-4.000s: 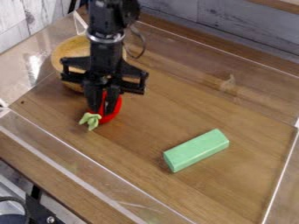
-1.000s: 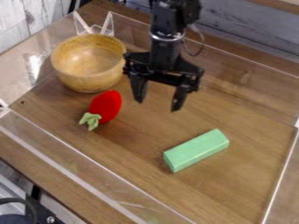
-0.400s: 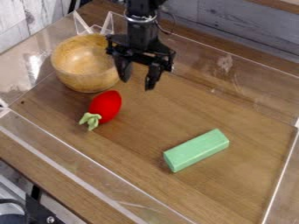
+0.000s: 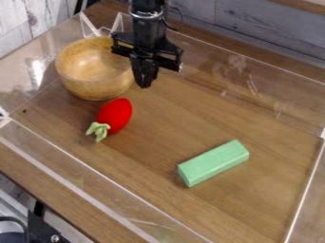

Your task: Move the red object to the left side of the table

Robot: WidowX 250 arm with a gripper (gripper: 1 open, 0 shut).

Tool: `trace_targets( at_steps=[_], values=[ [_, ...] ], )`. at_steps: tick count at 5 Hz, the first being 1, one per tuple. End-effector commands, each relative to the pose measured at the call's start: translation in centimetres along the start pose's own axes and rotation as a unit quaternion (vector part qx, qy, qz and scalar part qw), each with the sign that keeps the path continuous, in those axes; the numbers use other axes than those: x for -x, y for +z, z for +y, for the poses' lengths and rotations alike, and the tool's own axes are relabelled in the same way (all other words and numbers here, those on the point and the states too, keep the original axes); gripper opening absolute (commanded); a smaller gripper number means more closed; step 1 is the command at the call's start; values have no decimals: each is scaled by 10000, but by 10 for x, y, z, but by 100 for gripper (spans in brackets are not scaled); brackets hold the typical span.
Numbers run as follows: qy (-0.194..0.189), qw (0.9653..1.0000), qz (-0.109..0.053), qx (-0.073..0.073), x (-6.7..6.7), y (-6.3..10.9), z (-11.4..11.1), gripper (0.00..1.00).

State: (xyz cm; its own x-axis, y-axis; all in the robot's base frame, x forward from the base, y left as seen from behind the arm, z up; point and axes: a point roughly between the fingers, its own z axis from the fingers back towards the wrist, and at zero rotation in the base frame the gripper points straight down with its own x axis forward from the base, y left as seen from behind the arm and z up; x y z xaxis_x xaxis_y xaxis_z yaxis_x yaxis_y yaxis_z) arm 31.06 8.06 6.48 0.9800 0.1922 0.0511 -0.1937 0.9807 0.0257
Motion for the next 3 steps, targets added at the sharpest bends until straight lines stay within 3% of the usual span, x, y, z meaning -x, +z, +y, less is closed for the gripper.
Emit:
trace_targets(
  at_steps=[1, 3],
  values=[
    [5, 9997, -237, -34, -15, 10, 8, 0],
    [-158, 9997, -171, -3, -7, 13, 33, 0]
  ],
)
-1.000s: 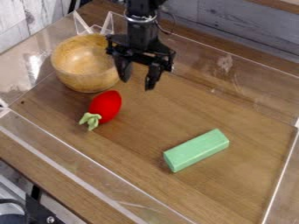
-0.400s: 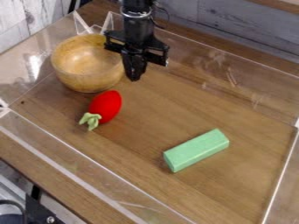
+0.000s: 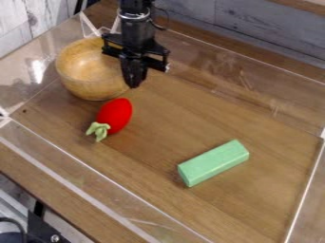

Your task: Move the red object to the left side of the table

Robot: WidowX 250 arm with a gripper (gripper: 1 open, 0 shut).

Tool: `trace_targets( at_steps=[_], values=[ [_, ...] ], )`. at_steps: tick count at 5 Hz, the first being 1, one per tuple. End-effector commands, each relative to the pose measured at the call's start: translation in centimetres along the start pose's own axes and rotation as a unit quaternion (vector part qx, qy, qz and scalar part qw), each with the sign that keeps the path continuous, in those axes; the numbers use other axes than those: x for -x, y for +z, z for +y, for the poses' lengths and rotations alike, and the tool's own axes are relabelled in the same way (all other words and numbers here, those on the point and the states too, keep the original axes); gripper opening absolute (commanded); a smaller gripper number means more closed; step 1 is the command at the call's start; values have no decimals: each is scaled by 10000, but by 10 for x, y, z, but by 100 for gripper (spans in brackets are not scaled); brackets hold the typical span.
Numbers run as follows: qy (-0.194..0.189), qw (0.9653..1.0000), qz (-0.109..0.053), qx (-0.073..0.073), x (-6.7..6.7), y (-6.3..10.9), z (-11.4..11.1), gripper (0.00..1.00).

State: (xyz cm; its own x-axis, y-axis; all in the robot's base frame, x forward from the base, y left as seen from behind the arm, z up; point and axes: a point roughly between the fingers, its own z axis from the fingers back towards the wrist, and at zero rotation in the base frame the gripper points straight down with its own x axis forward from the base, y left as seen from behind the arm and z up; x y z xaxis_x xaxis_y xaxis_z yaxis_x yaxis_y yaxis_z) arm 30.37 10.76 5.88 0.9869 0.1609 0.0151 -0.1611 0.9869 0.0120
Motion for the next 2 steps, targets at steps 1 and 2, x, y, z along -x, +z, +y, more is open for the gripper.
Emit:
trace_targets(
  at_steps=[1, 2],
  values=[
    [60, 9994, -337, -73, -20, 12, 9, 0],
    [117, 9994, -328, -55, -31, 5, 12, 0]
  ],
)
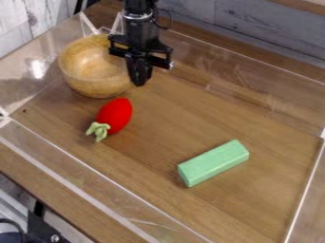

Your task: Move the red object to the left side of the table

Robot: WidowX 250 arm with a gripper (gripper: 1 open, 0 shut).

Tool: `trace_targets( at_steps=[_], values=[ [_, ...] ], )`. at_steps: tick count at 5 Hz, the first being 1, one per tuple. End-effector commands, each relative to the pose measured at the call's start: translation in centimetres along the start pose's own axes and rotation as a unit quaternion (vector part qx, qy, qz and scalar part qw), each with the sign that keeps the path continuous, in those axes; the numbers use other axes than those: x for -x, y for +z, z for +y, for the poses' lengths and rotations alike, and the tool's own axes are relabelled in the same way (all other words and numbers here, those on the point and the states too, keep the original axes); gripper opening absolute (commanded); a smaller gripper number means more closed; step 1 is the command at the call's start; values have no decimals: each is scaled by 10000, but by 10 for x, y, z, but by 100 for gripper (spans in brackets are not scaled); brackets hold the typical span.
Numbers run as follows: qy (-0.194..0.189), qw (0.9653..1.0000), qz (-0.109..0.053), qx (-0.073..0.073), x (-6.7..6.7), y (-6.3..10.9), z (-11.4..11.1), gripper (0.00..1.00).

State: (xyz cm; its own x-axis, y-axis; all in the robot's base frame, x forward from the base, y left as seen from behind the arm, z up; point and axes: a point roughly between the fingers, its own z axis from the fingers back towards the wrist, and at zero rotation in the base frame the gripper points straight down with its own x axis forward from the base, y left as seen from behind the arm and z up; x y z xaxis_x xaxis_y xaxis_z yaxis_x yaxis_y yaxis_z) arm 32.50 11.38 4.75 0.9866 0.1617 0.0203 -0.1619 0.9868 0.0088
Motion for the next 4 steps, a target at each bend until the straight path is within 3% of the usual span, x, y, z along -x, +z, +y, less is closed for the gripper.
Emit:
trace_targets(
  at_steps=[1, 3, 4],
  values=[
    [305, 9991, -291, 19, -6, 14, 12, 100],
    [241, 9988, -364, 207, -9, 47, -10, 100],
    [-55, 9987, -448, 239, -17, 59, -27, 100]
  ],
)
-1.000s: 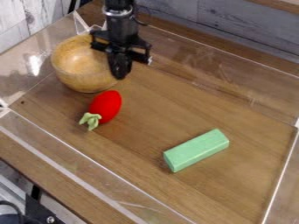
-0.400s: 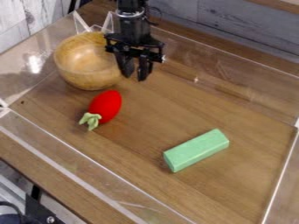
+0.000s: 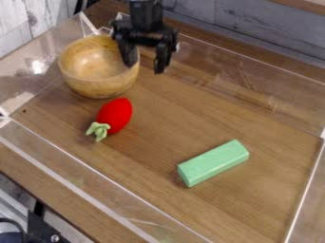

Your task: Move the red object to the left side of the table

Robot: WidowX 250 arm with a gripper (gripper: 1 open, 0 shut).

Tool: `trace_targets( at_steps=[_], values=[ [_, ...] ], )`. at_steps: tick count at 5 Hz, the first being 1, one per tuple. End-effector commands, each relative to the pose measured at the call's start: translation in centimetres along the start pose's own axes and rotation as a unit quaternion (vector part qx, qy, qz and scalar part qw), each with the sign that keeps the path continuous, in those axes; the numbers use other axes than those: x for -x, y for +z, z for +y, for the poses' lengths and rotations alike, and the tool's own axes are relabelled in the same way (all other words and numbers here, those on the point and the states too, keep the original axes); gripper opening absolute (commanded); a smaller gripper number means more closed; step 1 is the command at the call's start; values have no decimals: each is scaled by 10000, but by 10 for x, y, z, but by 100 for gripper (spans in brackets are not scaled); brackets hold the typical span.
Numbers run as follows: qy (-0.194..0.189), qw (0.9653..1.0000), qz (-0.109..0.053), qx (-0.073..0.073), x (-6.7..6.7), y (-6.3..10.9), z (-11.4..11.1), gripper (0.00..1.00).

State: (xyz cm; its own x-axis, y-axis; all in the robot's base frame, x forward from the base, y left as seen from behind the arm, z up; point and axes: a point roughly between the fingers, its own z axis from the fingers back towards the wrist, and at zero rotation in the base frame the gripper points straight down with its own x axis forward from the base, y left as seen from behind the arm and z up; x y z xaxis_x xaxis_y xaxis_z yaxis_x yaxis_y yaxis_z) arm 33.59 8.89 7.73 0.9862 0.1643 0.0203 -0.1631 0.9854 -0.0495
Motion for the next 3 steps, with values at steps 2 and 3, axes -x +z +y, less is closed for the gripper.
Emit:
trace_targets(
  at_steps=[2, 3],
  values=[
    [-189, 9983, -542, 80, -11, 41, -23, 100],
    [-104, 9984, -544, 84, -5, 42, -33, 100]
  ],
)
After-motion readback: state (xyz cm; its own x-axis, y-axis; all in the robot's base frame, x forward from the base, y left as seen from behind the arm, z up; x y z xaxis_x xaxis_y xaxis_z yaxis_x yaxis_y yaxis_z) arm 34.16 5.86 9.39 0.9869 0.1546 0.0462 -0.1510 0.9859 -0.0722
